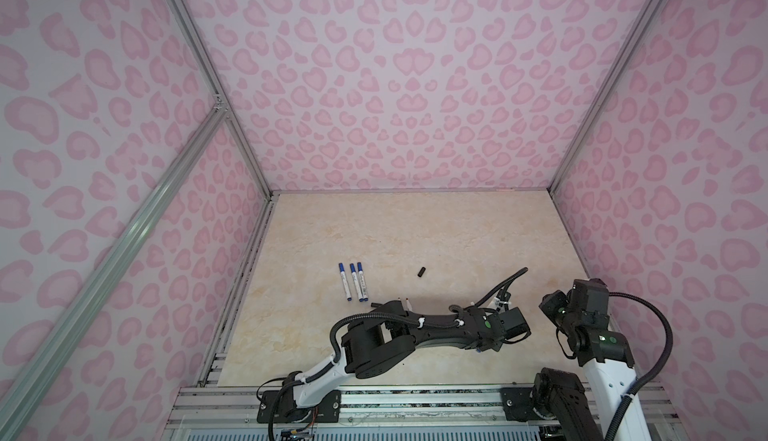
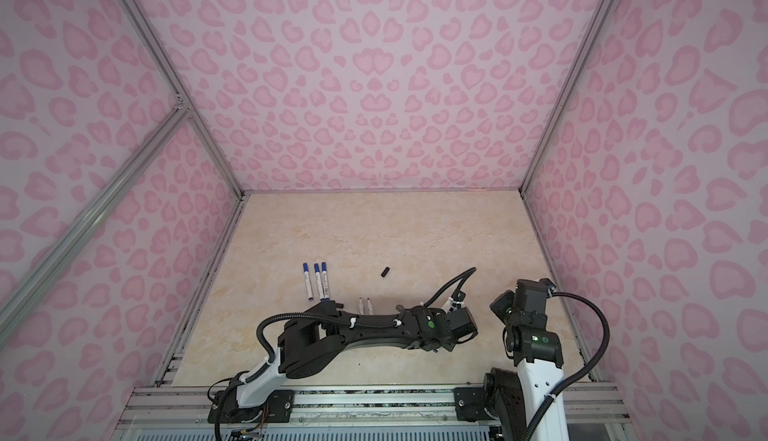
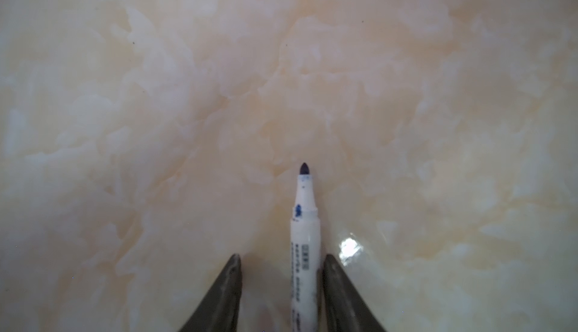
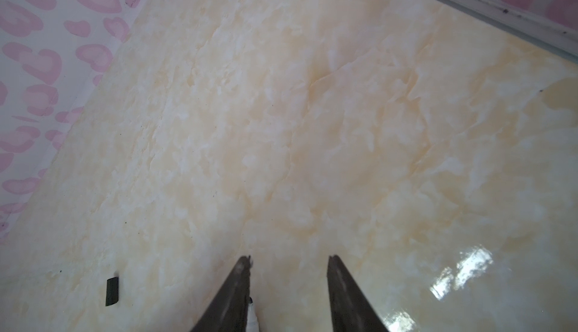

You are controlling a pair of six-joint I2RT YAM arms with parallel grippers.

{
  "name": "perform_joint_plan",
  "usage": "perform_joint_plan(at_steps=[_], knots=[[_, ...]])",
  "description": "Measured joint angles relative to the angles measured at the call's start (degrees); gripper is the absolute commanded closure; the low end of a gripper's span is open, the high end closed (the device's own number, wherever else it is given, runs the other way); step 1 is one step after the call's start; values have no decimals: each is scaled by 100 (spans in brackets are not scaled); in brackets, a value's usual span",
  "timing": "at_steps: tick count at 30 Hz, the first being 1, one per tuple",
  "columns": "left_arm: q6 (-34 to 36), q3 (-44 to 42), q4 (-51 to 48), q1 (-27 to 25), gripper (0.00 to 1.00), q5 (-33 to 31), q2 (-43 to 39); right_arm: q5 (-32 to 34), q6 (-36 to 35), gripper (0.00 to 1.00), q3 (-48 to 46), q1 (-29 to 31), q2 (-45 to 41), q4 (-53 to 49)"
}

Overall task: Insert the pens into the pen caps
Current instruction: 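Reach the left gripper across and grasp the thin white marker near the blue cap, then lift the thin marker with the left gripper while the right lowers toward the cap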

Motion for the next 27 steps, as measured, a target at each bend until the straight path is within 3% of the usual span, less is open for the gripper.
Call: perform_joint_plan(at_steps=[8, 17, 23, 27], knots=[[125, 105, -151, 0, 84, -63, 42, -221, 39, 56, 205, 0, -273, -203], [308, 63, -573, 48, 97, -7, -120, -361, 48, 54, 608, 0, -573, -654], [448, 90, -608, 271, 97, 402, -343, -247, -66, 54, 723, 0, -686, -968], [448, 90, -584, 365, 97, 632, -695, -249, -216, 49, 868, 0, -688, -1115]])
